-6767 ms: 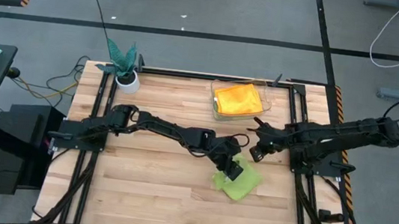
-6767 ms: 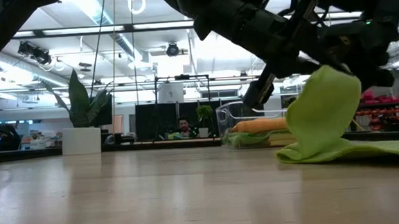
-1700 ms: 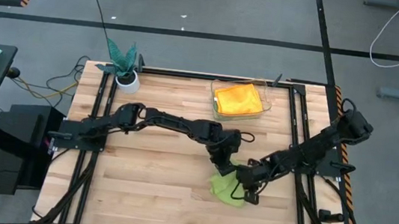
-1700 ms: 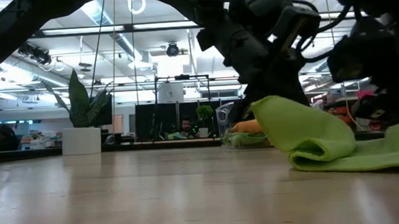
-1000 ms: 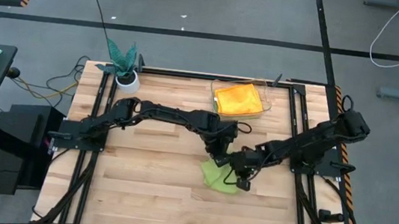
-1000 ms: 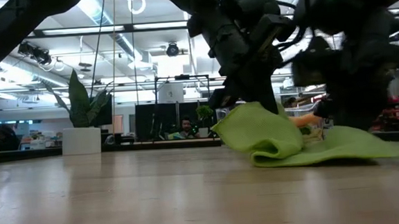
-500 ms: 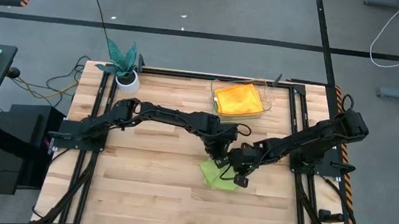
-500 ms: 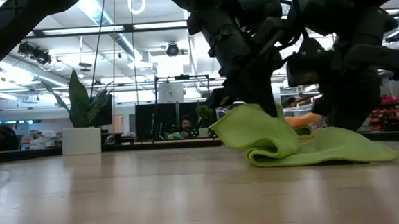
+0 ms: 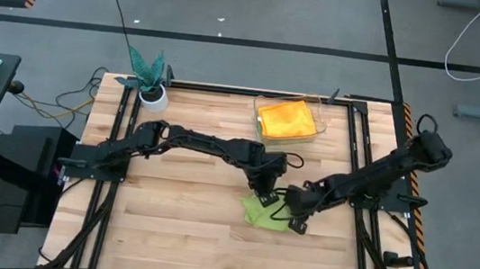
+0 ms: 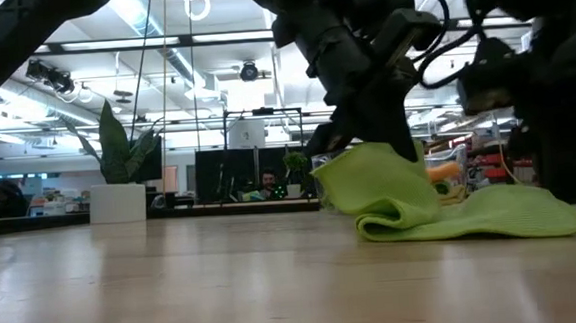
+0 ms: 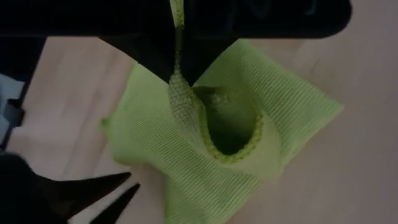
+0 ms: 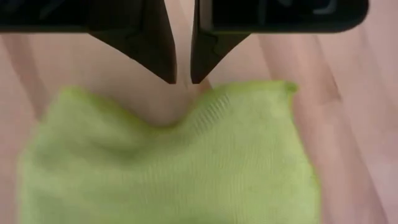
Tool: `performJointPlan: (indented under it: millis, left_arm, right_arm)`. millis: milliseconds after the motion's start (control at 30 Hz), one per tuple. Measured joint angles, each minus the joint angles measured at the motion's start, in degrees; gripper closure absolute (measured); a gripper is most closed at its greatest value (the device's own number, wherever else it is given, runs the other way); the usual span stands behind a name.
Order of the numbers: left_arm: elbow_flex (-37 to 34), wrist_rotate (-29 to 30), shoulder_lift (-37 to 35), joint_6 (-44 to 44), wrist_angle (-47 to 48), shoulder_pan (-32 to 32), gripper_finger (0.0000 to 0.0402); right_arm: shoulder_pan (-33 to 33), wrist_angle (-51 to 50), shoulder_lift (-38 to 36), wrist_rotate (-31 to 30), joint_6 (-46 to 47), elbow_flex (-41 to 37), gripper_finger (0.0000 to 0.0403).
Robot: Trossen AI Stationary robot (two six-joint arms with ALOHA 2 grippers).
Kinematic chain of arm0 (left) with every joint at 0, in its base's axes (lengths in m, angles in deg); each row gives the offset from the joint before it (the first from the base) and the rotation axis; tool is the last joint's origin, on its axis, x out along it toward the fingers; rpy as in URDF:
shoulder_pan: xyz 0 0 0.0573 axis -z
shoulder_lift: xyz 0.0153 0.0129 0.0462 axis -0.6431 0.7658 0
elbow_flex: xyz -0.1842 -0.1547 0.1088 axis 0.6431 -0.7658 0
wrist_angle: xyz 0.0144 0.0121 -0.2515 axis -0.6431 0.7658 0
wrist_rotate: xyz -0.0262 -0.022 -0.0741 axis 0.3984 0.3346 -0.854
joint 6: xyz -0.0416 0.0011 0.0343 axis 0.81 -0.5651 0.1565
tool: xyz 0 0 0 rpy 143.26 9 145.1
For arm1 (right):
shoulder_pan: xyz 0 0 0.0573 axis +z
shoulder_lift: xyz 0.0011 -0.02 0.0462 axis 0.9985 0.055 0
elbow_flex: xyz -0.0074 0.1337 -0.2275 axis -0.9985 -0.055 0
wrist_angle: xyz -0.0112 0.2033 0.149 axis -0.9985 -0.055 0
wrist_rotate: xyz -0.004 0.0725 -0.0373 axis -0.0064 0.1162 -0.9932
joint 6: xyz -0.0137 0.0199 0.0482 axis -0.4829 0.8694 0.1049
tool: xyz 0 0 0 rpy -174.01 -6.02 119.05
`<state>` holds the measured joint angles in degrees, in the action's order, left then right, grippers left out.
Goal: Fold microfiber towels
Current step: Fold the light green towel
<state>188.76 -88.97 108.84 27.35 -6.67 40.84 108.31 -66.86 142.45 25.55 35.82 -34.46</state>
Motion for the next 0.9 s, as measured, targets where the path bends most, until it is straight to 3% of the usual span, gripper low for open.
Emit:
performJointPlan:
  millis: [167, 400, 900]
  left_arm:
    - [0.0, -0.7, 0.0, 1.4, -2.8, 0.4, 0.0387]
    - [0.0, -3.6, 0.0, 4.4, -8.7, 0.6, 0.0368]
    - [0.0, -5.0, 0.1, 9.5, -15.6, 1.7, 0.0368]
  right_arm:
    - [4.2, -6.7, -3.9, -5.1, 7.4, 0.0, 0.0353]
    - [8.4, -7.8, -7.2, -8.9, 12.7, 0.1, 0.0366]
    - [7.9, -7.5, -7.2, -11.8, 15.1, 0.1, 0.0376]
